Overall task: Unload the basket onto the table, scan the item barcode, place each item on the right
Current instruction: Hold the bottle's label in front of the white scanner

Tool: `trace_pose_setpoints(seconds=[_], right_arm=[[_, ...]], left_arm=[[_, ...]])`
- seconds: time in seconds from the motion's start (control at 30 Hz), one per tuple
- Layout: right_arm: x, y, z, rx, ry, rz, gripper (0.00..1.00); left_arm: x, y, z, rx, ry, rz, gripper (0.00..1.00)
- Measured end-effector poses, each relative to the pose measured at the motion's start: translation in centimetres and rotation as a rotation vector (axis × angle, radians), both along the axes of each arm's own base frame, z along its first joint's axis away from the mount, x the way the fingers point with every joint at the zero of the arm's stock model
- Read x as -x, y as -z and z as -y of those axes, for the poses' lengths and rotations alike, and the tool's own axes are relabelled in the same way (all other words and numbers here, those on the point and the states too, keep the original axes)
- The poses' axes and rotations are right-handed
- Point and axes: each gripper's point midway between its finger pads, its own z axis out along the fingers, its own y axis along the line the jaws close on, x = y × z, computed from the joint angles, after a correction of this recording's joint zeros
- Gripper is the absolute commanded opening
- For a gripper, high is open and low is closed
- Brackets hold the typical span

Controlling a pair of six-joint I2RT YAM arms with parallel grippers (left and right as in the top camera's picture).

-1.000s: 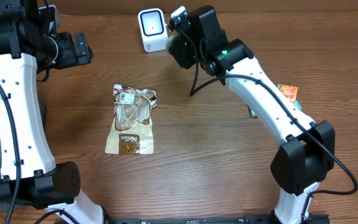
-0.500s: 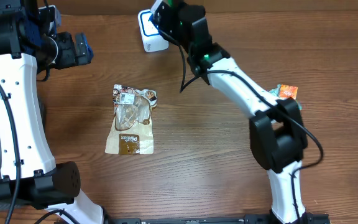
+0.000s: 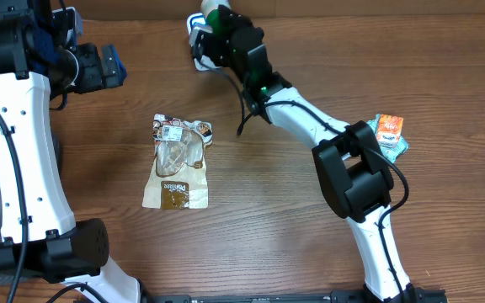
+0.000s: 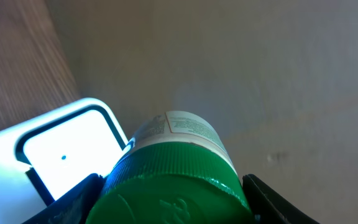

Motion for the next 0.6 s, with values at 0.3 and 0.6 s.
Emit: trace_pose_setpoints(seconds=[0.3, 0.6], right_arm=[[0.4, 1.3, -1.2, 0.062, -0.035, 0.021, 0.53], [0.4, 1.6, -1.2, 0.008, -0.023, -0.008, 0.52]], left_arm=[[0.0, 0.0, 0.0, 0.0, 0.0, 0.0, 1.0], [0.0, 0.0, 0.0, 0.0, 0.0, 0.0, 1.0]])
